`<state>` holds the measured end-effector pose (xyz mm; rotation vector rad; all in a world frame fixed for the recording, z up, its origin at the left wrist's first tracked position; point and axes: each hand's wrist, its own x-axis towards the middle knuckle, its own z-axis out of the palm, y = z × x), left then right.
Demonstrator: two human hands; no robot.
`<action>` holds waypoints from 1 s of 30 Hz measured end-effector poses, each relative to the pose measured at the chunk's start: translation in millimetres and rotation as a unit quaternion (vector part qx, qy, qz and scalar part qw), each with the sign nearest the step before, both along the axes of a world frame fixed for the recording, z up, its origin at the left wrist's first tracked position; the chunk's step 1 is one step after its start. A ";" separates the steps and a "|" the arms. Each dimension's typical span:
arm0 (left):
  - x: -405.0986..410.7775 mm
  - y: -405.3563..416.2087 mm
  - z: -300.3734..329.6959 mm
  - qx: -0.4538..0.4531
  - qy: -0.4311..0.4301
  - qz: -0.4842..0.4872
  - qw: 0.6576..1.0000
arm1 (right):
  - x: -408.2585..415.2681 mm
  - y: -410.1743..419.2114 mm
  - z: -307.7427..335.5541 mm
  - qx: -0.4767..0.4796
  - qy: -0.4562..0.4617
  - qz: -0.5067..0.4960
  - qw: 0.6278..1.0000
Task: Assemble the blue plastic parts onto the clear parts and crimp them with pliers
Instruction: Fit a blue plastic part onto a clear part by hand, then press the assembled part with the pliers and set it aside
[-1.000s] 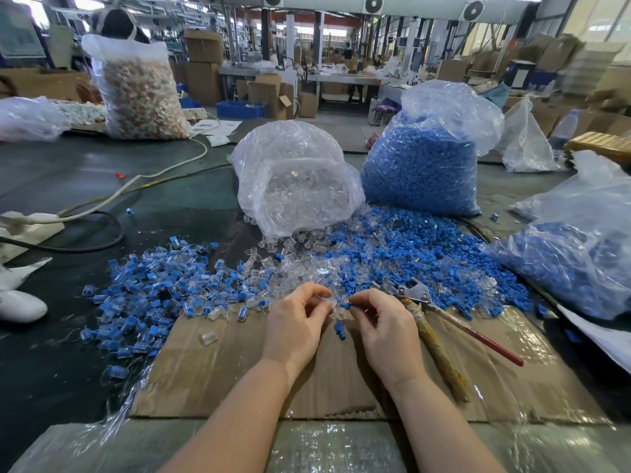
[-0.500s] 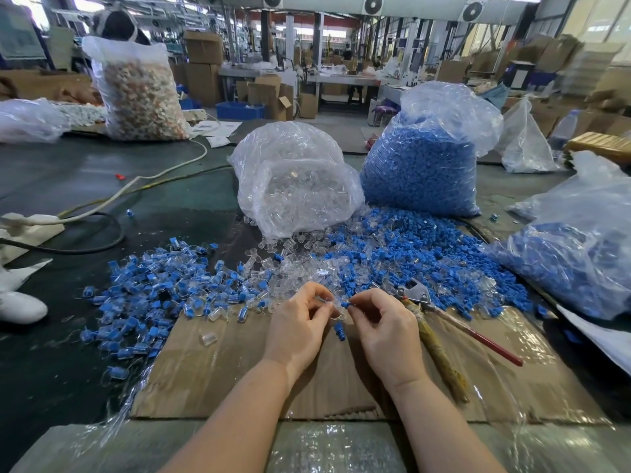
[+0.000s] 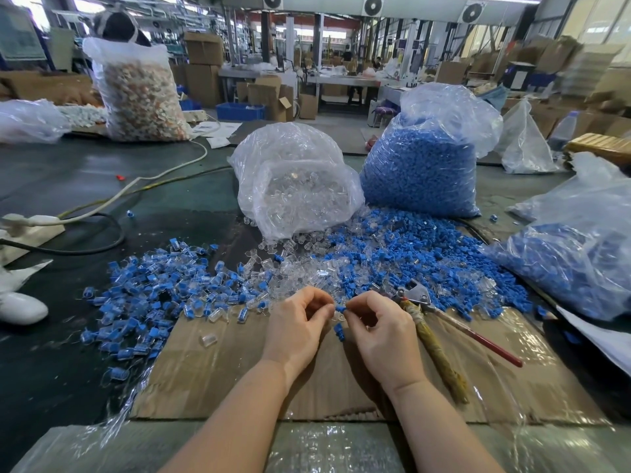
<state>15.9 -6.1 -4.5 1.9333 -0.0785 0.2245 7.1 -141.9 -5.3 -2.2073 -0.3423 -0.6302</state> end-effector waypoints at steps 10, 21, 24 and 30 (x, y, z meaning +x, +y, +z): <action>-0.2 1.0 0.2 0.024 0.010 -0.042 0.999 | -1.2 1.3 0.2 -0.046 -0.011 -0.006 0.999; 0.6 1.8 0.1 -0.016 0.020 -0.043 0.999 | -1.1 1.7 2.6 -0.044 -0.017 0.006 0.999; -0.2 1.6 1.1 -0.046 0.018 -0.046 0.998 | -0.5 1.0 2.5 -0.051 -0.011 0.010 0.999; -0.1 1.3 1.5 -0.036 0.015 -0.044 0.998 | -0.9 0.7 3.1 -0.060 0.001 0.014 0.998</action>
